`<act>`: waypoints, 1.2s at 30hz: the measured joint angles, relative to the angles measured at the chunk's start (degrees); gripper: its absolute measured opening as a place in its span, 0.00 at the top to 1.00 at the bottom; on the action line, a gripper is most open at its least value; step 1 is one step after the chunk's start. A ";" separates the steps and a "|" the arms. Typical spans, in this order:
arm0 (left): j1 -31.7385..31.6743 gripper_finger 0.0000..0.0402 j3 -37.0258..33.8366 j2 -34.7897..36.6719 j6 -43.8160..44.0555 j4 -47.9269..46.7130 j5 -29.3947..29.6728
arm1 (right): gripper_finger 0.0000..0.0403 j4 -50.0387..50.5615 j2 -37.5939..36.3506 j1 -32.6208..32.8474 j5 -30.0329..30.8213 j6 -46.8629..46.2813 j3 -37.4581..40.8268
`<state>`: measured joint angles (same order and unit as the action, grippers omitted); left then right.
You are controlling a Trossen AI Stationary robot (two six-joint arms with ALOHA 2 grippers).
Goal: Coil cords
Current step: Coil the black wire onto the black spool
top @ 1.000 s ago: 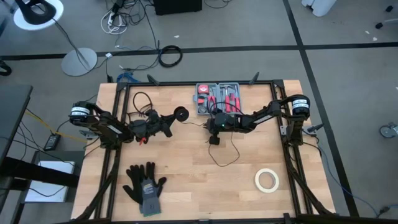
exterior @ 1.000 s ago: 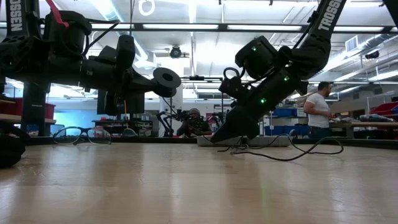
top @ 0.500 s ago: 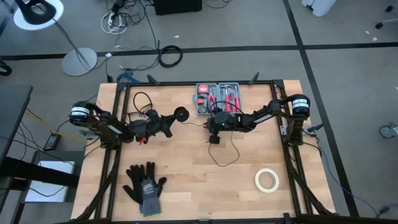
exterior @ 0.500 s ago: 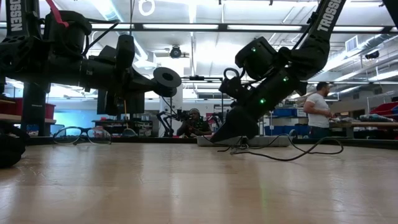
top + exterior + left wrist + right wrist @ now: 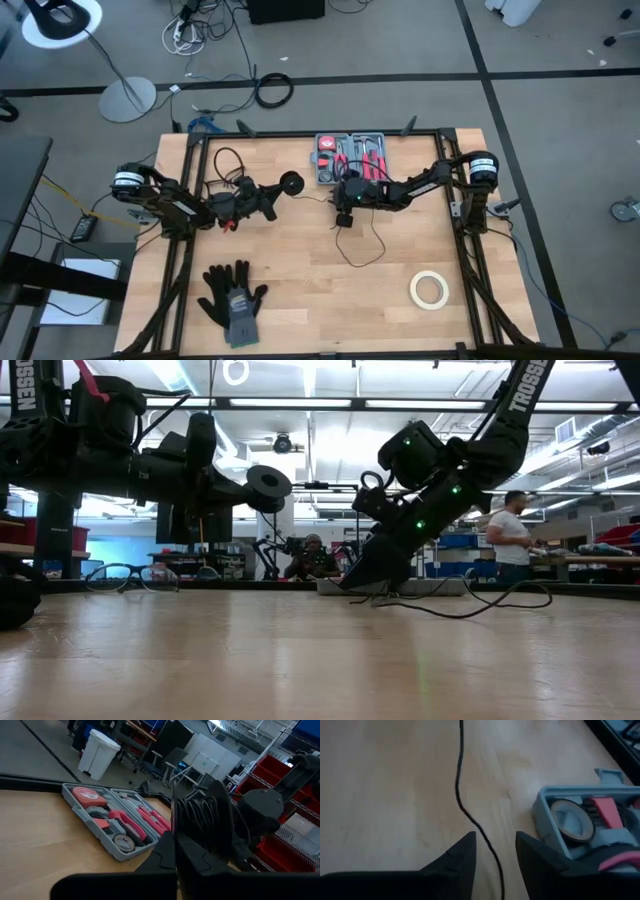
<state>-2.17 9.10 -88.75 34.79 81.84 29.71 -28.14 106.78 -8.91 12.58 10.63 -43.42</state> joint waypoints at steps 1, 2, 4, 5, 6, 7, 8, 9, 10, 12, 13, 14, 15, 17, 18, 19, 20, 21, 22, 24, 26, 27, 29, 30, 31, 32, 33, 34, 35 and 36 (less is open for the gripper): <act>0.00 1.00 0.00 0.00 0.02 0.40 -0.01 | 0.67 0.29 0.00 -0.17 -0.31 0.00 0.00; 0.00 1.00 0.00 -0.01 0.02 1.09 -0.32 | 0.68 0.86 0.00 -0.31 -0.39 -0.05 0.00; 0.00 1.00 0.07 0.00 0.01 1.97 -1.05 | 0.71 2.23 0.00 -0.39 -0.43 -0.36 0.00; 0.00 1.00 0.08 -0.02 0.00 2.50 -1.37 | 0.72 2.74 0.00 -0.39 -0.63 -0.37 0.00; 0.00 1.00 0.09 -0.02 0.00 3.19 -1.67 | 0.73 2.92 0.02 -0.37 -0.82 -0.37 0.00; 0.00 1.00 0.09 -0.02 -0.02 3.88 -1.93 | 0.74 2.97 0.02 -0.37 -0.85 -0.37 0.00; 0.00 1.00 0.09 -0.02 -0.02 4.11 -1.95 | 0.74 2.93 0.02 -0.37 -0.85 -0.37 0.00; 0.00 1.00 0.09 -0.02 -0.02 4.05 -1.97 | 0.75 2.95 0.02 -0.35 -0.85 -0.37 0.00; 0.00 1.00 0.09 -0.02 -0.02 3.95 -1.97 | 0.76 2.94 0.02 -0.37 -0.85 -0.37 0.00; -0.01 1.00 0.09 -0.02 -0.02 3.97 -1.97 | 0.78 2.95 0.02 -0.37 -0.83 -0.42 0.00; 0.00 1.00 0.09 -0.02 -0.02 3.96 -1.97 | 0.80 3.03 0.02 -0.37 -0.83 -0.42 0.00; 0.00 1.00 0.09 -0.02 -0.02 3.96 -1.97 | 0.82 3.15 0.02 -0.37 -0.83 -0.42 0.00; 0.00 1.00 0.09 -0.02 -0.02 3.96 -1.97 | 0.85 3.27 0.02 -0.37 -0.83 -0.47 0.00; 0.00 1.00 0.09 -0.02 -0.02 3.96 -1.97 | 0.93 3.59 0.02 -0.37 -0.80 -2.71 0.00; 0.00 1.00 0.09 -0.02 -0.02 3.83 -1.97 | 0.96 3.76 0.02 -0.37 -0.78 -4.94 0.00; 0.00 1.00 0.09 -0.02 -0.02 3.54 -1.95 | 0.98 4.20 0.02 -0.37 -0.76 -7.19 0.00; 0.00 1.00 0.09 -0.02 -0.07 3.13 -1.95 | 0.98 5.19 -0.12 -0.37 -0.74 -9.74 0.00; 0.00 1.00 0.09 -0.02 -0.38 2.65 -1.95 | 0.98 6.58 -0.52 -0.35 -0.64 -12.92 -0.02; -0.02 1.00 0.09 -0.02 -1.32 2.24 -1.95 | 0.98 8.24 -1.16 -0.37 -0.60 -16.46 -0.09; 0.00 1.00 0.09 -0.02 -2.46 1.23 -2.39 | 0.99 13.04 -3.11 -0.31 -0.58 -22.04 -0.09; 0.00 1.00 0.09 -0.02 -3.01 -0.34 -2.85 | 0.99 18.31 -5.63 0.16 -0.43 -25.51 -0.05; 0.00 1.00 0.09 -0.02 -3.06 -1.32 -2.99 | 0.99 20.77 -7.12 0.41 -0.41 -26.43 0.04; 0.00 1.00 0.09 -0.02 -3.18 -3.27 -3.00 | 0.99 23.43 -10.62 1.02 -0.35 -27.40 0.04; 0.00 1.00 0.09 -0.02 -3.26 -4.36 -2.85 | 0.99 24.67 -12.55 1.30 -0.37 -27.95 0.04; 0.00 1.00 0.09 -0.02 -3.26 -5.51 -2.51 | 0.99 25.53 -14.33 1.54 -0.35 -28.61 0.04; 0.00 1.00 0.09 -0.02 -3.26 -6.48 -2.30 | 1.00 26.05 -16.18 1.75 -0.34 -29.00 0.04; 0.00 1.00 0.09 -0.02 -3.26 -7.14 -2.19 | 1.00 26.58 -17.87 1.95 -0.34 -29.04 0.04; 0.00 1.00 0.09 -0.02 -3.26 -7.51 -2.10 | 1.00 26.37 -19.48 2.11 -0.30 -29.05 0.04; 0.00 1.00 0.12 -0.02 -3.26 -7.80 -2.10 | 1.00 26.29 -21.12 2.16 -0.31 -29.06 0.04; -0.02 1.00 0.13 -0.02 -3.26 -8.16 -2.08 | 1.00 26.23 -22.65 2.16 -0.28 -29.07 0.04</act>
<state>-2.20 9.23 -88.77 31.53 73.68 27.64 -1.91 84.13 -6.74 12.29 -18.44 -43.38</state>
